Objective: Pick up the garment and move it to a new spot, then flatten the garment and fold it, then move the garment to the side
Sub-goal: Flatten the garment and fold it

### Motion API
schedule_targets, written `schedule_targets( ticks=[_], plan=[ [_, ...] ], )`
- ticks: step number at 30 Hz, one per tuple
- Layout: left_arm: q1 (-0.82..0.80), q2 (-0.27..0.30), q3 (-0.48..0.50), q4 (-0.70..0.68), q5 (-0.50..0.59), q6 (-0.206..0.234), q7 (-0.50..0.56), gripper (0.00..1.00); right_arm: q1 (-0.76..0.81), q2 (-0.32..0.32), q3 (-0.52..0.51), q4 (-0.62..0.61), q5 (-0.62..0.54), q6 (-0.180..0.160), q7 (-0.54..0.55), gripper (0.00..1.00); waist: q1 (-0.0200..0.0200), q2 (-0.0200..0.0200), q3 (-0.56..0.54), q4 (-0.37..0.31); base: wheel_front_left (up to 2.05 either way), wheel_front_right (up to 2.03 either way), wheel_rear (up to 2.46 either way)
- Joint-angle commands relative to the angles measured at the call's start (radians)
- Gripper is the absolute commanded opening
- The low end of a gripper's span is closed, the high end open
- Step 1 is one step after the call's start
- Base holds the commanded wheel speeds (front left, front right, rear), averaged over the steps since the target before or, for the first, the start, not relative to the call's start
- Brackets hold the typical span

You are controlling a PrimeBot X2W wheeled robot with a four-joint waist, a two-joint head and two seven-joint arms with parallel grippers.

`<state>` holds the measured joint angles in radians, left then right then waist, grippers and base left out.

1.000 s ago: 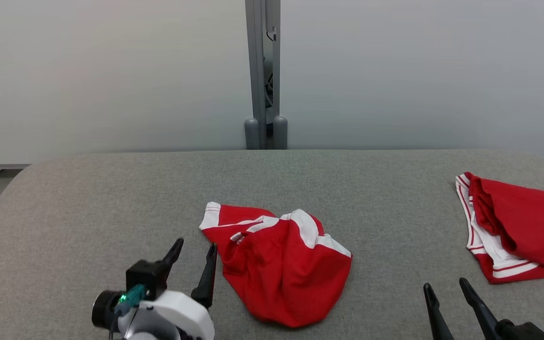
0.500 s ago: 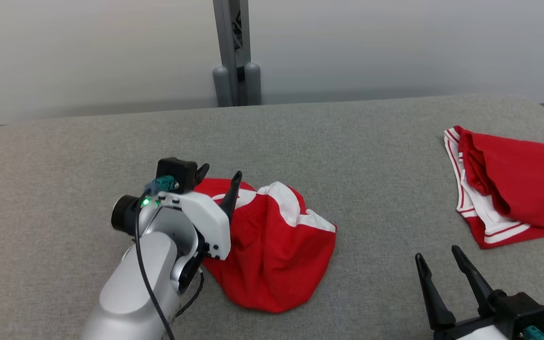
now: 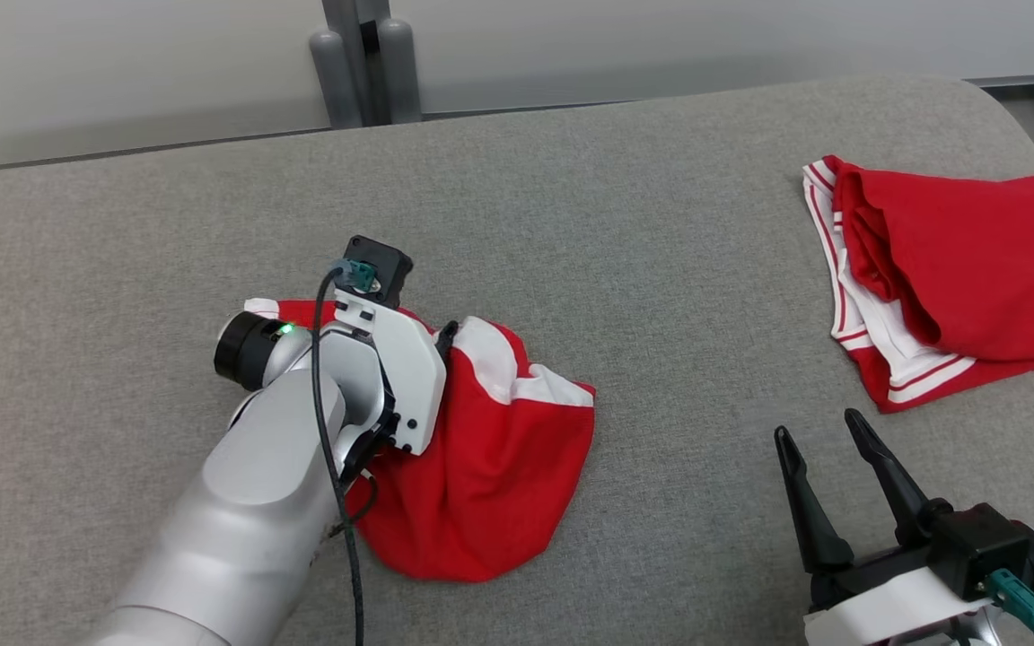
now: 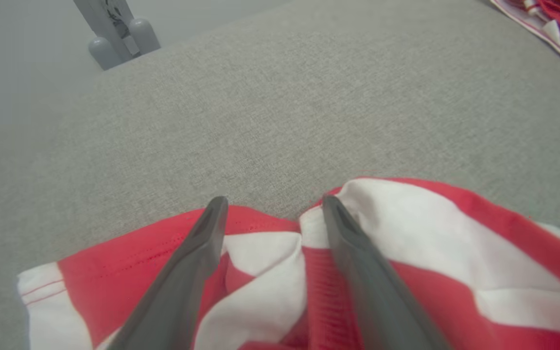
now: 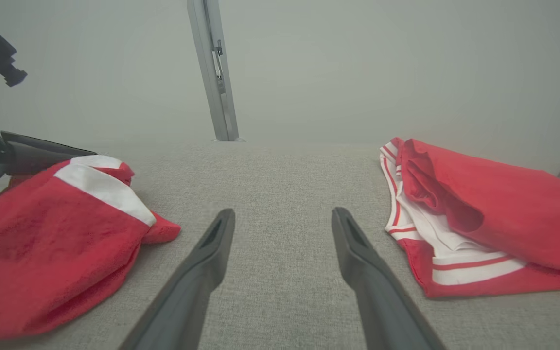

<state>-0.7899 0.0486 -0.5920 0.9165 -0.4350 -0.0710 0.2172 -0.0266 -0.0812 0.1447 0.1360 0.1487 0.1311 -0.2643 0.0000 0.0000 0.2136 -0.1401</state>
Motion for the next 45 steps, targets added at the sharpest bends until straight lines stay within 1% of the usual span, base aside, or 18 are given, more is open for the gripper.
schedule_targets(
  ticks=[1, 7, 12, 14, 18, 20, 24, 28, 31, 32, 33, 34, 37, 41, 45],
  plan=[
    [-0.020, 0.005, -0.012, 0.011, -0.003, -0.008, 0.008, 1.00, -0.011, -0.002, -0.002, -0.001, 0.004, -0.001, -0.001, 1.00, 0.0000, 0.0000, 0.010, -0.010, 0.00, 0.00, 0.00],
    [-0.036, 0.005, -0.069, 0.062, -0.021, -0.028, 0.030, 1.00, -0.012, 0.002, -0.009, -0.001, 0.002, -0.001, 0.000, 1.00, 0.0000, 0.0000, 0.012, -0.018, 0.00, 0.00, 0.00],
    [-0.030, 0.004, -0.130, 0.051, -0.013, -0.033, 0.018, 1.00, -0.005, 0.007, -0.014, -0.003, 0.001, -0.001, 0.000, 1.00, 0.0000, 0.0000, 0.003, -0.014, 0.00, 0.00, 0.00],
    [-0.025, 0.004, -0.159, 0.034, 0.004, -0.029, -0.002, 1.00, 0.000, 0.008, -0.015, -0.005, -0.001, -0.001, 0.000, 1.00, 0.0000, 0.0000, 0.000, -0.013, 0.00, 0.00, 0.00],
    [-0.022, 0.005, -0.219, -0.013, 0.052, -0.011, -0.076, 1.00, 0.006, 0.009, -0.021, -0.007, -0.003, -0.001, 0.000, 1.00, 0.0000, 0.0000, -0.004, -0.009, 0.00, 0.00, 0.00],
    [-0.011, 0.005, -0.247, -0.027, 0.062, -0.010, -0.086, 1.00, 0.008, 0.010, -0.023, -0.006, -0.004, -0.001, 0.000, 1.00, 0.0000, 0.0000, -0.006, -0.007, 0.00, 0.00, 0.00],
    [0.005, 0.004, -0.287, -0.040, 0.067, -0.011, -0.060, 1.00, 0.007, 0.010, -0.024, -0.006, -0.004, -0.001, 0.000, 1.00, 0.0000, 0.0000, -0.010, -0.007, 0.00, 0.00, 0.00],
    [0.016, 0.005, -0.298, -0.034, 0.053, -0.005, -0.030, 1.00, 0.006, 0.010, -0.020, -0.005, -0.003, -0.001, 0.000, 1.00, 0.0000, 0.0000, -0.015, -0.010, 0.00, 0.00, 0.00],
    [0.027, 0.004, -0.308, -0.023, 0.039, -0.014, 0.001, 1.00, 0.003, 0.010, -0.017, -0.002, -0.001, -0.001, 0.000, 1.00, 0.0000, 0.0000, -0.019, -0.017, 0.00, 0.00, 0.00],
    [0.027, 0.004, -0.312, -0.021, 0.038, -0.017, 0.010, 0.77, 0.003, 0.010, -0.016, -0.002, 0.000, -0.001, 0.000, 1.00, 0.0000, 0.0000, -0.021, -0.019, 0.00, 0.00, 0.00],
    [0.028, 0.004, -0.317, -0.020, 0.035, -0.022, 0.017, 0.18, 0.003, 0.009, -0.016, -0.001, 0.000, -0.001, 0.000, 1.00, 0.0000, 0.0000, -0.023, -0.020, 0.00, 0.00, 0.00],
    [0.031, 0.004, -0.318, -0.025, 0.025, -0.025, 0.018, 0.00, 0.005, 0.009, -0.017, -0.002, 0.001, -0.001, 0.000, 1.00, 0.0000, 0.0000, -0.025, -0.022, 0.00, 0.00, 0.00],
    [0.036, 0.005, -0.316, -0.042, 0.008, -0.029, 0.007, 0.00, 0.016, 0.008, -0.018, 0.002, 0.000, -0.001, 0.000, 1.00, 0.0000, 0.0000, -0.040, -0.026, 0.00, 0.00, 0.00],
    [0.045, 0.004, -0.300, -0.065, -0.033, -0.022, -0.004, 0.00, 0.027, 0.008, -0.019, 0.007, -0.002, -0.001, 0.000, 1.00, 0.0000, 0.0000, -0.070, -0.032, 0.00, 0.00, 0.00],
    [0.059, 0.004, -0.259, -0.127, -0.121, -0.017, -0.014, 0.00, 0.044, 0.005, -0.015, 0.014, -0.002, -0.001, 0.000, 1.00, 0.0000, 0.0000, -0.112, -0.035, 0.00, 0.00, 0.00]
  ],
)
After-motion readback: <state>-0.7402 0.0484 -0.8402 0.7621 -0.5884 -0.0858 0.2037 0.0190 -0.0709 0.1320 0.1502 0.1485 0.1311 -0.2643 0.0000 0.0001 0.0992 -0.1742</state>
